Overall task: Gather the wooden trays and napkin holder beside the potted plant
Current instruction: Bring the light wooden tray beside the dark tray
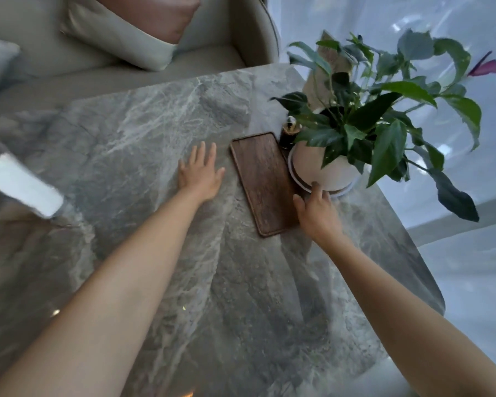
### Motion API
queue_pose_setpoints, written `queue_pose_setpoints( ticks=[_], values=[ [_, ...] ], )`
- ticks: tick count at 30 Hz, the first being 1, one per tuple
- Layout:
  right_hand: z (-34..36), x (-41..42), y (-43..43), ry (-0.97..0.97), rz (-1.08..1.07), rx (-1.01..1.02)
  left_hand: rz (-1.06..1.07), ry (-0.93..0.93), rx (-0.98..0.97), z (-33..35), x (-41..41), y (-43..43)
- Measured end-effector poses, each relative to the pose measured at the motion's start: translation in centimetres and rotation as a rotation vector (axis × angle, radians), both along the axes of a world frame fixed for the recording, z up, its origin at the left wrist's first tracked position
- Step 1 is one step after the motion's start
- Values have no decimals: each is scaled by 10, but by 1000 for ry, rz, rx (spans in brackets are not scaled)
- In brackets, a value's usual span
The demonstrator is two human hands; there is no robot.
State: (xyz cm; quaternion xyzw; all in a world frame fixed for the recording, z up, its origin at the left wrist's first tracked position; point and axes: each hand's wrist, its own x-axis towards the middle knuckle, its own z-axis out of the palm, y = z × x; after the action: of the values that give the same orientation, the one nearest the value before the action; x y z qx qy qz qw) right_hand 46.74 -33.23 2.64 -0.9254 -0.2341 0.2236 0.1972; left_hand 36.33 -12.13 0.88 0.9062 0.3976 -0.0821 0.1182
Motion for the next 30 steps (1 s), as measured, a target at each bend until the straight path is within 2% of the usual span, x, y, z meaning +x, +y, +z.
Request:
queue_pose_setpoints(
  ticks=[8,12,18,24,30],
  values=[
    [31,-82,56,-244,259,-19,26,-42,178,32,-118,13],
    [45,-132,88,-293,348,-4,68,-66,193,46,-179,21],
    [69,-248,156,-332,521,68,210,-104,208,66,-317,49],
    [72,-358,216,-331,708,102,444,-104,184,65,-454,69],
    [54,-441,265,-308,886,43,790,-116,14,29,-558,48]
  ],
)
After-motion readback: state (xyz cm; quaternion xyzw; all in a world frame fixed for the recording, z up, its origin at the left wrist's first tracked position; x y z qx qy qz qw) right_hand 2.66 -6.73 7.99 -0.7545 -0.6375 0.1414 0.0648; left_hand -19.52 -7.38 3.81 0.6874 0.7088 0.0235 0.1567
